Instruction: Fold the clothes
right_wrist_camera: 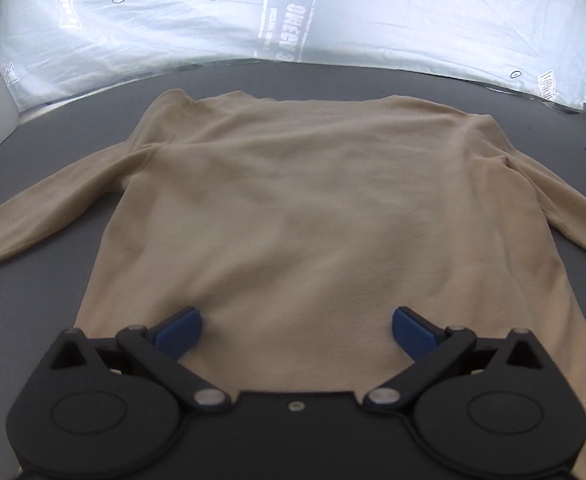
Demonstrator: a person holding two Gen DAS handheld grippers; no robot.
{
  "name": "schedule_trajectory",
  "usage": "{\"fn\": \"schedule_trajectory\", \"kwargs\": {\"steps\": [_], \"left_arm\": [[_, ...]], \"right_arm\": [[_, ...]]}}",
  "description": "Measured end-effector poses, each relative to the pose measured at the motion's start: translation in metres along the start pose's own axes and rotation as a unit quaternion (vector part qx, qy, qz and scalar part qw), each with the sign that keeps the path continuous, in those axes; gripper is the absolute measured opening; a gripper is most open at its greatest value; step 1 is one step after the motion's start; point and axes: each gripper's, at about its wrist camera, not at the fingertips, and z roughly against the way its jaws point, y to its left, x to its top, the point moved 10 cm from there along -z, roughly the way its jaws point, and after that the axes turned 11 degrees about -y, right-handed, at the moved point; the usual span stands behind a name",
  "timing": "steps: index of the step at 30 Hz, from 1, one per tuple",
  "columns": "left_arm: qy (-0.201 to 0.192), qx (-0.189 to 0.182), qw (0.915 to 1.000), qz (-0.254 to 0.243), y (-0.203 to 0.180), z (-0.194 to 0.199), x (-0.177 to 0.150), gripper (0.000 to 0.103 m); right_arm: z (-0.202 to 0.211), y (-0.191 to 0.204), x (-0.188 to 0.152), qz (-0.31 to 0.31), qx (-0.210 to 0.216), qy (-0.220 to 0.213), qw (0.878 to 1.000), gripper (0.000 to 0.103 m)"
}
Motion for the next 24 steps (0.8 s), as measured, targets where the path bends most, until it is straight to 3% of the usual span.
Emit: {"fn": "schedule_trajectory", "kwargs": {"steps": [4, 6, 9, 10, 12, 14, 16, 19, 21, 23, 24], "left_arm": [[0.018, -0.019, 0.9986, 0.046, 0.013, -0.027, 0.006, 0.099], [0.013, -0.023, 0.999, 0.035, 0.01, -0.035, 0.007, 0.103], [-0.008, -0.017, 0.9997, 0.017, 0.001, -0.04, 0.011, 0.1], [-0.02, -0.021, 0.9995, 0.014, -0.004, -0.039, 0.014, 0.095], [-0.032, -0.036, 0.9988, -0.012, -0.017, -0.036, 0.02, 0.059], [-0.051, -0.062, 0.9951, -0.058, -0.037, -0.024, 0.025, 0.056], [-0.083, -0.097, 0.9846, -0.119, -0.065, -0.003, 0.026, 0.056], [-0.124, -0.14, 0.9614, -0.202, -0.106, 0.027, 0.02, 0.058], [-0.132, -0.167, 0.9465, -0.242, -0.132, 0.039, 0.004, 0.067], [-0.118, -0.169, 0.9403, -0.271, -0.142, 0.036, -0.011, 0.071], [-0.109, -0.155, 0.9414, -0.279, -0.142, 0.035, -0.018, 0.071]], "right_arm": [[-0.001, 0.001, 0.002, -0.007, -0.018, -0.01, 1.0, 0.103], [-0.002, 0.001, 0.003, -0.01, -0.025, -0.015, 1.0, 0.103], [-0.005, 0.0, 0.004, -0.011, -0.025, -0.021, 0.999, 0.103], [-0.006, 0.0, 0.004, -0.011, -0.024, -0.02, 0.999, 0.103], [-0.007, -0.001, 0.005, -0.011, -0.024, -0.018, 0.999, 0.103], [-0.008, -0.001, 0.005, -0.011, -0.025, -0.019, 0.999, 0.103], [-0.007, -0.001, 0.005, -0.01, -0.026, -0.022, 0.999, 0.103], [-0.006, 0.0, 0.004, -0.01, -0.026, -0.03, 0.999, 0.103], [-0.006, 0.0, 0.003, -0.01, -0.025, -0.035, 0.999, 0.103], [-0.006, 0.0, 0.003, -0.01, -0.025, -0.038, 0.999, 0.103], [-0.006, 0.0, 0.003, -0.01, -0.024, -0.039, 0.999, 0.103]]}}
